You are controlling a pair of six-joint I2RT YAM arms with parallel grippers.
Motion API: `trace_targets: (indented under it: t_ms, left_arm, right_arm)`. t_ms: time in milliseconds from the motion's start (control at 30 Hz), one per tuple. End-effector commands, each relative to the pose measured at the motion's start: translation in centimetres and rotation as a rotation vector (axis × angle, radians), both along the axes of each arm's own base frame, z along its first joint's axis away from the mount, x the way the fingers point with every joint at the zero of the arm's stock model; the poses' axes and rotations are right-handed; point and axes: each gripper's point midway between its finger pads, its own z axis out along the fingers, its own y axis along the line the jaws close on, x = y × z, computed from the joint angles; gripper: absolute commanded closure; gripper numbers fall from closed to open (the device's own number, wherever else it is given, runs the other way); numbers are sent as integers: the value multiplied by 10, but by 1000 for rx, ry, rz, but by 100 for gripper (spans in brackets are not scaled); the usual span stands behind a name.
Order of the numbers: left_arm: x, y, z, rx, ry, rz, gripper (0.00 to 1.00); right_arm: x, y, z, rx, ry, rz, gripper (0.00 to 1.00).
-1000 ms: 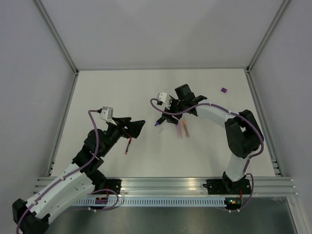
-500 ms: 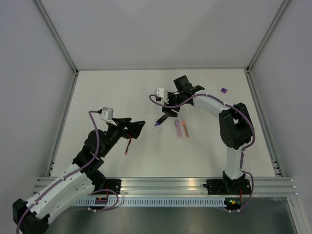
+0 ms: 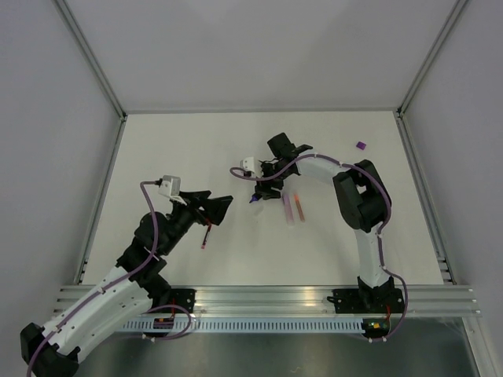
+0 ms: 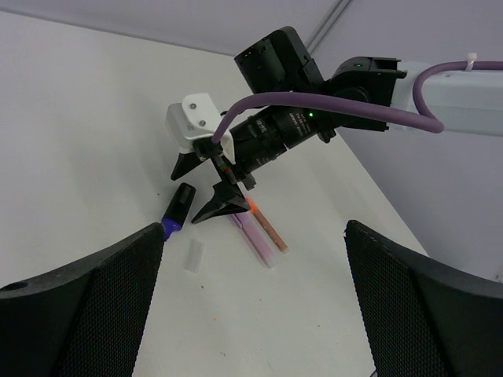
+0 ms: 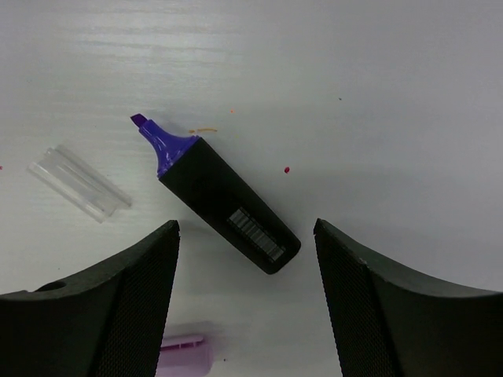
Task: Insert the pens into the pen caps
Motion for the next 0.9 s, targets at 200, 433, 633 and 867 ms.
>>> trace_targets:
  t_ms: [200, 433, 633, 867]
  left_arm:
    - [-8, 27, 24, -138, -87, 96, 1]
    - [-7, 35, 22, -140, -92, 133, 0]
    - [-7, 36, 23, -138, -94, 136, 0]
    - [-8, 44, 23, -142, -116, 168, 0]
  right_arm:
    - [11, 18, -12, -35, 32, 44, 32]
    - [22, 15, -14, -51, 74, -68, 37]
    - [21, 7, -25, -110, 123, -135, 46]
    - [21, 5, -29, -124, 144, -193, 74]
